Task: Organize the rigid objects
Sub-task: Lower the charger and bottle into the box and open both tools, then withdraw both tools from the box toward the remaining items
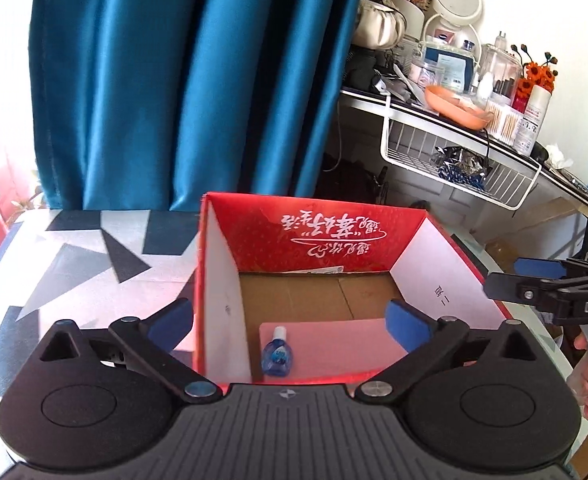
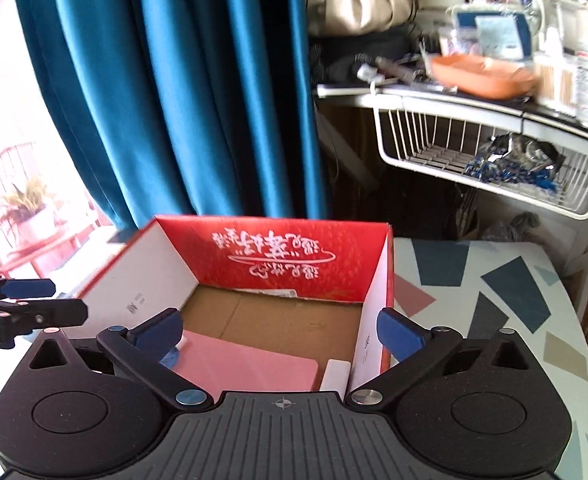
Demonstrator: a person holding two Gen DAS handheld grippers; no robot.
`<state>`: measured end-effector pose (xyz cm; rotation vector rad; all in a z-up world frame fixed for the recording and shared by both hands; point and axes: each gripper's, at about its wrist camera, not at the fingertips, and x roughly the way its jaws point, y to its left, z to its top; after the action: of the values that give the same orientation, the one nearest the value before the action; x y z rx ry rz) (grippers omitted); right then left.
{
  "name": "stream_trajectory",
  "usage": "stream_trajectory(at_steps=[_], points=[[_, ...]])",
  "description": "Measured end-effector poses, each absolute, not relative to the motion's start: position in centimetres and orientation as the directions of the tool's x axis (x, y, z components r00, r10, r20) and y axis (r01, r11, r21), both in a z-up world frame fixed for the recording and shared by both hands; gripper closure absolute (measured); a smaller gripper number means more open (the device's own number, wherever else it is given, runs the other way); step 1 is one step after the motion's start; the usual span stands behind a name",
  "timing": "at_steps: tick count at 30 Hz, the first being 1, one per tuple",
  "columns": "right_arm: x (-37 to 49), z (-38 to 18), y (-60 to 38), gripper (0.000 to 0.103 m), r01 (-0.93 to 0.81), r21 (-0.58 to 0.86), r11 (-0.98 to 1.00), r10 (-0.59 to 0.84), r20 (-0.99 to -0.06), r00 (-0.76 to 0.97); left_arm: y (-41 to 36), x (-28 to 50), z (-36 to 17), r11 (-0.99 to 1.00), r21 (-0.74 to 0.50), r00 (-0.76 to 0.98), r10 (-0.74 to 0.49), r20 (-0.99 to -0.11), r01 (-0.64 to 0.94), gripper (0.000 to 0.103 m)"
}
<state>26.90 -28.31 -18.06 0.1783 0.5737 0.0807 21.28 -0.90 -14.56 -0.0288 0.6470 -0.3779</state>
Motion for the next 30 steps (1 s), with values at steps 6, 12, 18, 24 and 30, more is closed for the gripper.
stream_trajectory(at_steps=[6,12,18,24,30], points=[[22.3,-18.4,-27.2,0.0,-0.066,0.177,0.982,0.144,-0.474,0.869,1.5,18.4,-15.5,0.927,-0.169,0.699,-0.366,-0.614,0.336,0.0],[19.4,-21.1,-25.1,0.0,-0.1,0.185,0.978,0.181,-0.493,0.851,3.0,16.9,-18.5,0.925,-0.203,0.641,-0.37,-0.672,0.321,0.0],[19.7,-24.6,-22.8,0.001,-0.153,0.185,0.971,0.234,-0.576,0.783,3.6,16.6,-21.4,0.912,-0.266,0.58,-0.405,-0.707,0.313,0.012],[20.0,-27.2,-21.4,0.006,-0.191,0.164,0.968,0.252,-0.636,0.729,3.4,16.6,-23.4,0.896,-0.31,0.527,-0.438,-0.728,0.318,0.024],[19.8,-27.8,-21.8,0.012,-0.198,0.222,0.955,0.296,-0.644,0.705,3.3,16.4,-24.4,0.887,-0.34,0.512,-0.459,-0.727,0.312,0.031]])
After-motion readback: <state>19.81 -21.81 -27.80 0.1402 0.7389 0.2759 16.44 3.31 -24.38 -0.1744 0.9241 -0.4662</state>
